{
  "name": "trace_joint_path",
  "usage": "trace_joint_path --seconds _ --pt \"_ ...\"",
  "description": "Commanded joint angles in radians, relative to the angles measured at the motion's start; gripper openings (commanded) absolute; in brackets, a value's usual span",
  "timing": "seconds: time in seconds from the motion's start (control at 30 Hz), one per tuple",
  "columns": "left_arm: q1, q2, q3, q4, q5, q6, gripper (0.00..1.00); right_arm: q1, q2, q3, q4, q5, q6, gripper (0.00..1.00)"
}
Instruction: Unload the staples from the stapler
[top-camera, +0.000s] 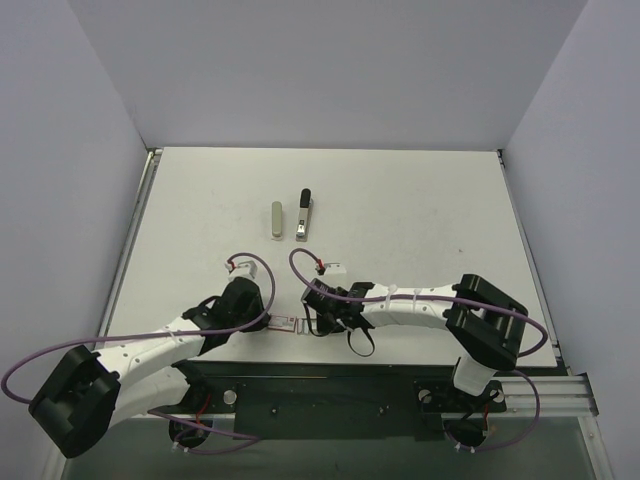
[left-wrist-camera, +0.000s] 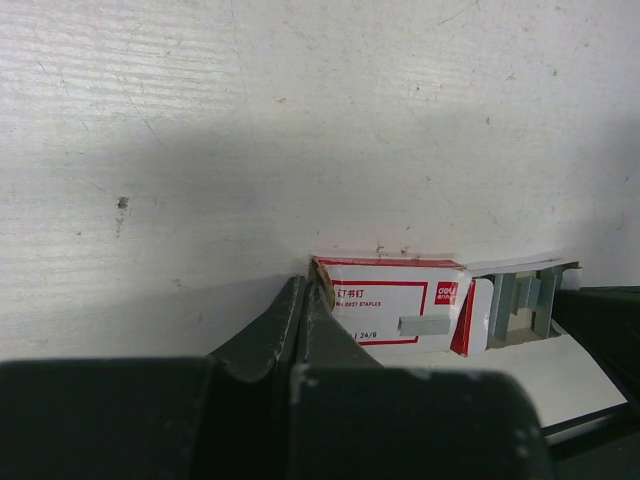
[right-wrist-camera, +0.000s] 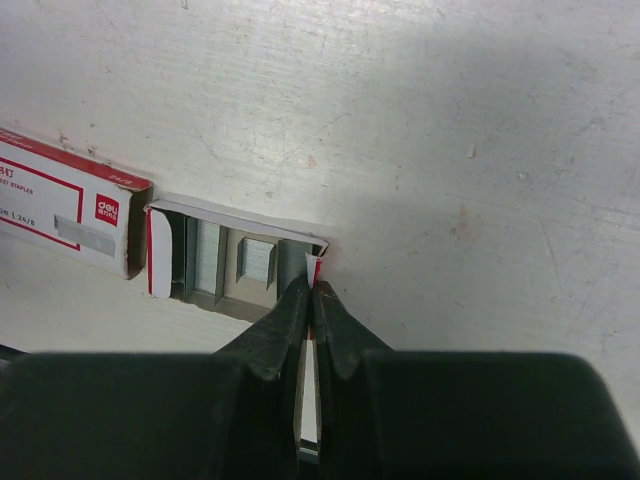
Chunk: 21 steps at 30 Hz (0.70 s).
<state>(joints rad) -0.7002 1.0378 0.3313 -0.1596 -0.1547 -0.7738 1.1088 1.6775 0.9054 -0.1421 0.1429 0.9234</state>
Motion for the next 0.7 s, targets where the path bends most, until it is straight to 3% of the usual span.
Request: trace_joint_path --seconds 0.0,0.67 --pt "-0.015 0.024 0.011 -0.037 -0.011 0.001 0.00 0.008 -0.047 -0.022 -0.034 0.047 0.011 0.00" --pt "-0.044 0.005 -0.001 -0.047 -0.022 -0.021 0.00 -0.024 -0.010 0.020 -0.033 0.041 0.019 0.00"
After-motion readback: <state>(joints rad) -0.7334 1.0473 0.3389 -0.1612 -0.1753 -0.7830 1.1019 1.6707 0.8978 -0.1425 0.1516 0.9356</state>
